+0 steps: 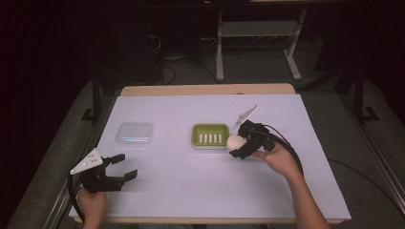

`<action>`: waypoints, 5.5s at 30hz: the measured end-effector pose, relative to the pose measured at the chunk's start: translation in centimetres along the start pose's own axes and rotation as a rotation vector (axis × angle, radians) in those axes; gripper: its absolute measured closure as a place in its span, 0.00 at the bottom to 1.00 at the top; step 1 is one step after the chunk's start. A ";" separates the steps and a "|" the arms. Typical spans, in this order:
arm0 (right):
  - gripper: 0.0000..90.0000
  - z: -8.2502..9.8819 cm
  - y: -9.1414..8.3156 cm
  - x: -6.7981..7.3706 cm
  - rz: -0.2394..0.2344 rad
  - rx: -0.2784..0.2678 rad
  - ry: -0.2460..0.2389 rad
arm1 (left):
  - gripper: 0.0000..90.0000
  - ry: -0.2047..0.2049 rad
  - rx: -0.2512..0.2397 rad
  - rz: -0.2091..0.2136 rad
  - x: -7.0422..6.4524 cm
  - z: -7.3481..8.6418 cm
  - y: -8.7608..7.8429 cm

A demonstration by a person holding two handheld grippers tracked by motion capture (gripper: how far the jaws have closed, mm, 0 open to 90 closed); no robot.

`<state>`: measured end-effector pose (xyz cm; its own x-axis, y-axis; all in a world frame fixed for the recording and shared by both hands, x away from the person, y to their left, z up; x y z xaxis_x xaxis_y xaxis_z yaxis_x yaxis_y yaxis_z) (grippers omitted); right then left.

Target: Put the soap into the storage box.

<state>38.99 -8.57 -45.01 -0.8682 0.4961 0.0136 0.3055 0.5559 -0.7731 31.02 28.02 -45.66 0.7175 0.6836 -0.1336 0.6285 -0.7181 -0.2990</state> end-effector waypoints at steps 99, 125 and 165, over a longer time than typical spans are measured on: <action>0.26 -6.6 8.4 -2.5 0.001 0.075 0.039 | 0.16 -0.013 -0.019 0.001 0.0 -0.2 -0.3; 0.25 -6.2 9.1 -2.6 0.006 0.092 0.054 | 0.16 -0.010 -0.022 0.001 0.0 -0.2 -0.3; 0.30 -5.9 6.6 -3.0 -0.025 -0.004 0.116 | 0.16 -0.008 -0.016 0.005 -0.2 -0.1 0.0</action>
<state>45.93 -2.45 -46.41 -0.8246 0.5557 0.1060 0.2865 0.5717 -0.7688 30.91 27.91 -45.49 0.7183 0.6809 -0.1430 0.6295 -0.7235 -0.2832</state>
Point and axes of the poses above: each handheld gripper's, and its own axes: y roughly forward along the jaws, z roughly out of its underside, x roughly to its left, the point moved 9 cm from there along y, roughly forward along the jaws, and after that the axes turned 8 degrees about -x, right-handed, at the moved point
